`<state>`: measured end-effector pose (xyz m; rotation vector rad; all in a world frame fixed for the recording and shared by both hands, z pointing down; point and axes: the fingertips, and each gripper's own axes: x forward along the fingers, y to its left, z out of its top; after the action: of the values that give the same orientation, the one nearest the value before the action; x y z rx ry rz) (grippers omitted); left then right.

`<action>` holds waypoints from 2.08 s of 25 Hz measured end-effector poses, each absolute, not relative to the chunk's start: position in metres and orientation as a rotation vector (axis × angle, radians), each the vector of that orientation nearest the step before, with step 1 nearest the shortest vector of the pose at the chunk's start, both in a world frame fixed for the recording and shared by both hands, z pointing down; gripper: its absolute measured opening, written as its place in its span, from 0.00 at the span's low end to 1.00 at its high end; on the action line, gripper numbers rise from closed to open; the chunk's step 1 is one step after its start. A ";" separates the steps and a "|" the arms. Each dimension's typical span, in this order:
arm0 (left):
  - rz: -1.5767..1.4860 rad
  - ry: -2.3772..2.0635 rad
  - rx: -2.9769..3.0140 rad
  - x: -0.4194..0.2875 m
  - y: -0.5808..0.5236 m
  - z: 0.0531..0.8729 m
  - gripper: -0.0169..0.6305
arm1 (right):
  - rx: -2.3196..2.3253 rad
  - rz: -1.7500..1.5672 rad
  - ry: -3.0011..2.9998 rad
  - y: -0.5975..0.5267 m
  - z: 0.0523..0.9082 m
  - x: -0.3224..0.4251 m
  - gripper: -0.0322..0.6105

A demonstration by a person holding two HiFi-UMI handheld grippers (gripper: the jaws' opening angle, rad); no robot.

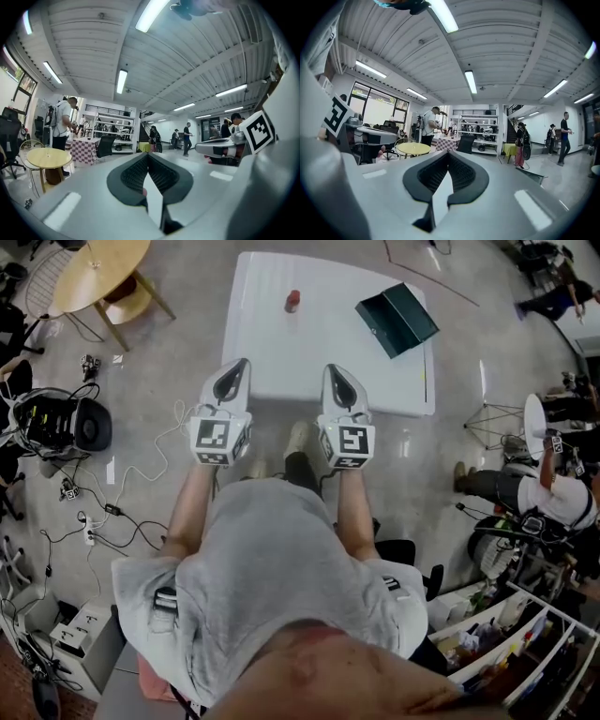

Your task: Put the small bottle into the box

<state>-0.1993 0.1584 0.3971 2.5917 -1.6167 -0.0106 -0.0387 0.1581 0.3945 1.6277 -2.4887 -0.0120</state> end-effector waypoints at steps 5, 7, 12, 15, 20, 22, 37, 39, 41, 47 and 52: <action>0.014 -1.658 2.547 -0.184 0.118 0.405 0.05 | 1.579 0.042 -2.519 0.111 0.407 -0.023 0.05; 0.025 -1.684 2.515 -0.179 0.102 0.411 0.05 | 1.537 0.051 -2.528 0.093 0.415 -0.021 0.05; 0.074 -1.733 2.450 -0.170 0.055 0.428 0.05 | 1.436 0.102 -2.560 0.041 0.440 -0.021 0.05; 0.113 -1.762 2.408 -0.167 0.031 0.440 0.04 | 1.370 0.133 -2.569 0.011 0.452 -0.025 0.05; 0.155 -1.804 2.313 -0.167 0.008 0.459 0.05 | 1.270 0.199 -2.585 -0.024 0.471 -0.030 0.05; 0.160 -1.820 2.282 -0.168 -0.004 0.465 0.05 | 1.236 0.215 -2.586 -0.040 0.482 -0.033 0.05; 0.181 -1.896 2.117 -0.181 -0.063 0.517 0.05 | 1.106 0.290 -2.541 -0.131 0.555 -0.050 0.06; 0.189 -1.900 2.109 -0.182 -0.066 0.518 0.05 | 1.074 0.327 -2.547 -0.141 0.563 -0.055 0.12; 0.201 -1.904 2.101 -0.182 -0.065 0.519 0.05 | 1.022 0.382 -2.553 -0.147 0.575 -0.061 0.31; 0.214 -1.927 2.062 -0.184 -0.061 0.525 0.05 | 0.991 0.410 -2.519 -0.168 0.608 -0.069 0.38; 0.224 -1.945 2.039 -0.187 -0.060 0.528 0.05 | 0.977 0.355 -2.490 -0.178 0.625 -0.079 0.38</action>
<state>-0.1868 -0.0598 0.5282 2.0392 -1.9452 0.2237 -0.0787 -0.1776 0.6248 0.9775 -2.4898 0.3546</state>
